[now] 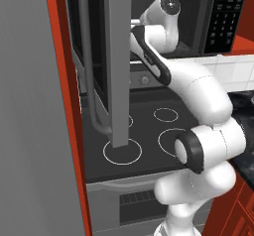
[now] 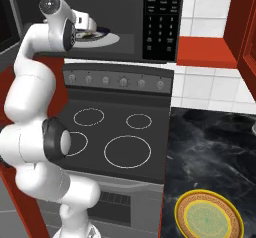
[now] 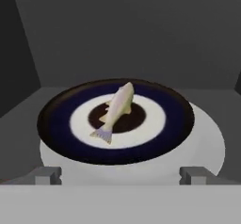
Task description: Pick the fish from the microwave and place it on plate located on the counter.
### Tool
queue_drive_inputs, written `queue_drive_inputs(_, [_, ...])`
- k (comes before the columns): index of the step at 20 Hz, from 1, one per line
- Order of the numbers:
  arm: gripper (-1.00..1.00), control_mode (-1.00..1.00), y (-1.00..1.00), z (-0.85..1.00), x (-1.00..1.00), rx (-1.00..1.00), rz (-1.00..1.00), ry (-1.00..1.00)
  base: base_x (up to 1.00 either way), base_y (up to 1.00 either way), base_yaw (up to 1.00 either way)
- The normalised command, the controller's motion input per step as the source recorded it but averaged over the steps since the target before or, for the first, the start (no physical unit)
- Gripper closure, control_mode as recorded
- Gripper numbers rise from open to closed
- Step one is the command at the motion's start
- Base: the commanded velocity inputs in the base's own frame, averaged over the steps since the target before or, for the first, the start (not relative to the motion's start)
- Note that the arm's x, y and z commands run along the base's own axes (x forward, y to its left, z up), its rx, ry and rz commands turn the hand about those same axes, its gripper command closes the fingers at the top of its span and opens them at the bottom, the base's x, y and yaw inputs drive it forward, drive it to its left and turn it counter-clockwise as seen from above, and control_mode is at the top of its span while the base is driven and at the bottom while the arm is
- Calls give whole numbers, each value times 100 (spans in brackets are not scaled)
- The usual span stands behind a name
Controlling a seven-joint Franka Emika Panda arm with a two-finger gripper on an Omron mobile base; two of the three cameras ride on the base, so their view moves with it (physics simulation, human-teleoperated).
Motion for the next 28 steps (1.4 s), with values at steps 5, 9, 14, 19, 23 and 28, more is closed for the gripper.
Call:
queue_drive_inputs(5, [-100, -100, 19, 0, 66, 0, 0, 13, 0, 0, 0])
queue_drive_inputs(9, [-100, -100, 12, -13, 58, 0, 0, 9, 0, 0, 0])
queue_drive_inputs(14, [-100, -100, 0, -30, 50, 0, 0, 0, 0, 0, 0])
queue_drive_inputs(19, [-100, -100, 1, -15, 54, 0, 0, 0, 0, 0, 0])
queue_drive_inputs(23, [-100, -100, 8, -3, 61, 0, 0, 4, 0, 0, 0])
queue_drive_inputs(28, [-100, -100, 6, -7, 37, 0, 0, 8, 0, 0, 0])
